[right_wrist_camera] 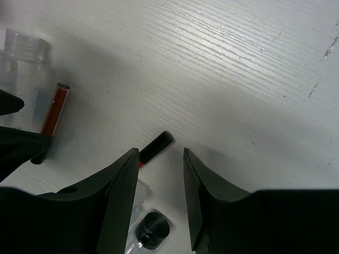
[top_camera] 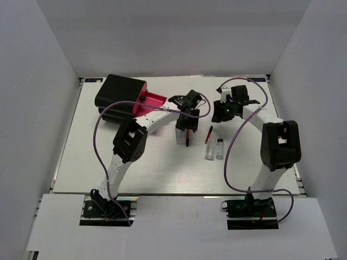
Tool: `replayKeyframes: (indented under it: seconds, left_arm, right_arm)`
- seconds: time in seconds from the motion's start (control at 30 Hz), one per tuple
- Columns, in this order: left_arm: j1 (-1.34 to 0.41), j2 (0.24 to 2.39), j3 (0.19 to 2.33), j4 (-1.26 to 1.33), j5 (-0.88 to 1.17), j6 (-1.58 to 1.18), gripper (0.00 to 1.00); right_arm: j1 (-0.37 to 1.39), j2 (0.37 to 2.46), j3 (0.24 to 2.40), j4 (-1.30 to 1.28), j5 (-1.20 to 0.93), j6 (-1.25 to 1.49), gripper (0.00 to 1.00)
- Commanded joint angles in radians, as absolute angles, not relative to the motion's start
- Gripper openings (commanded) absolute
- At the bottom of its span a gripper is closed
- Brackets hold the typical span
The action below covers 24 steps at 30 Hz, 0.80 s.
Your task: Organize the makeup
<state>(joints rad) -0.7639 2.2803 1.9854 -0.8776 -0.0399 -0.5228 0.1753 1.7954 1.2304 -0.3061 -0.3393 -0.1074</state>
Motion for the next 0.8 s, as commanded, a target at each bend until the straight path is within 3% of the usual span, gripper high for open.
replayKeyframes:
  seconds: [0.0,0.43,0.77]
  left_arm:
    - [-0.782,2.287,2.019,-0.893,-0.086,-0.537,0.63]
    - [-0.782,2.348,2.036,-0.903,-0.121,-0.552,0.60]
    - [-0.782,2.365,2.026,-0.893,-0.104,-0.546,0.30]
  right_arm:
    - [0.166,1.804,1.250,-0.302,-0.339,-0.095,0.45]
    - [0.158,1.805,1.255,-0.296,-0.351,-0.094,0.46]
    - [0.158,1.805,1.259,-0.299,-0.359,-0.092,0.46]
